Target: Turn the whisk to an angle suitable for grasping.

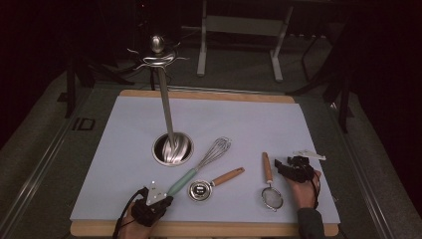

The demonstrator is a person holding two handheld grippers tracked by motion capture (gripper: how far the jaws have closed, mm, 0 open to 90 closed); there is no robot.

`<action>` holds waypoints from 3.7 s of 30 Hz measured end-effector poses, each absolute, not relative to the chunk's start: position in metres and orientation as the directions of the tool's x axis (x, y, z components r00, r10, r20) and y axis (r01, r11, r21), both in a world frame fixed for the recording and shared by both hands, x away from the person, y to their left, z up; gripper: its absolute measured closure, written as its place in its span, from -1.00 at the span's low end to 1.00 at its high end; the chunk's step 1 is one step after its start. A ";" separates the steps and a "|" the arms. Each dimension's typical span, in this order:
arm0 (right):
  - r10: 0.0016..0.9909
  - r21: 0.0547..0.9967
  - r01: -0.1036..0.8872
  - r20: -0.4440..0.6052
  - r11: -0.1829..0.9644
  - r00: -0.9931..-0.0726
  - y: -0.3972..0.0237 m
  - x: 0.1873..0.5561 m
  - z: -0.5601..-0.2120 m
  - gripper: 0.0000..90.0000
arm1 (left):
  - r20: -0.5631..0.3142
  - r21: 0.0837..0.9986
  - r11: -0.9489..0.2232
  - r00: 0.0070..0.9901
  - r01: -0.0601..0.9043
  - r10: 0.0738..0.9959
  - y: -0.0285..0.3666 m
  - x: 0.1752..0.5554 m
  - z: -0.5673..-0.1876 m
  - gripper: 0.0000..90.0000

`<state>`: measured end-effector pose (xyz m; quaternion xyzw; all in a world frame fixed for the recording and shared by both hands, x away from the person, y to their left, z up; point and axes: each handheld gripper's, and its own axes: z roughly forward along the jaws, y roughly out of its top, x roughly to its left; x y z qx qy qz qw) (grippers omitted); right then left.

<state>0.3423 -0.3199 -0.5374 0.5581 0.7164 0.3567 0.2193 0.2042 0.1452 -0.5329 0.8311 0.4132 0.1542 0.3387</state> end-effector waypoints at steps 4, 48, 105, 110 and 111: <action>0.956 0.756 0.640 0.070 0.135 -0.285 -0.319 0.342 -0.538 -0.12 | -0.023 0.689 -0.416 0.592 0.593 0.806 0.147 0.208 -0.533 0.99; 0.956 0.749 0.637 0.014 0.184 -0.292 -0.313 0.342 -0.538 -0.16 | 0.058 0.683 -0.298 0.358 0.667 0.932 0.208 0.295 -0.533 0.99; 0.956 0.746 0.636 -0.001 0.197 -0.295 -0.311 0.342 -0.538 -0.17 | -0.020 0.693 -0.189 0.281 0.696 0.960 0.203 0.276 -0.533 1.00; 0.955 0.747 0.636 0.000 0.197 -0.296 -0.312 0.342 -0.538 -0.18 | -0.040 0.696 -0.173 0.279 0.697 0.960 0.197 0.277 -0.534 0.99; 0.956 0.746 0.636 0.001 0.196 -0.295 -0.311 0.342 -0.538 -0.18 | -0.041 0.697 -0.172 0.278 0.696 0.960 0.194 0.278 -0.534 0.99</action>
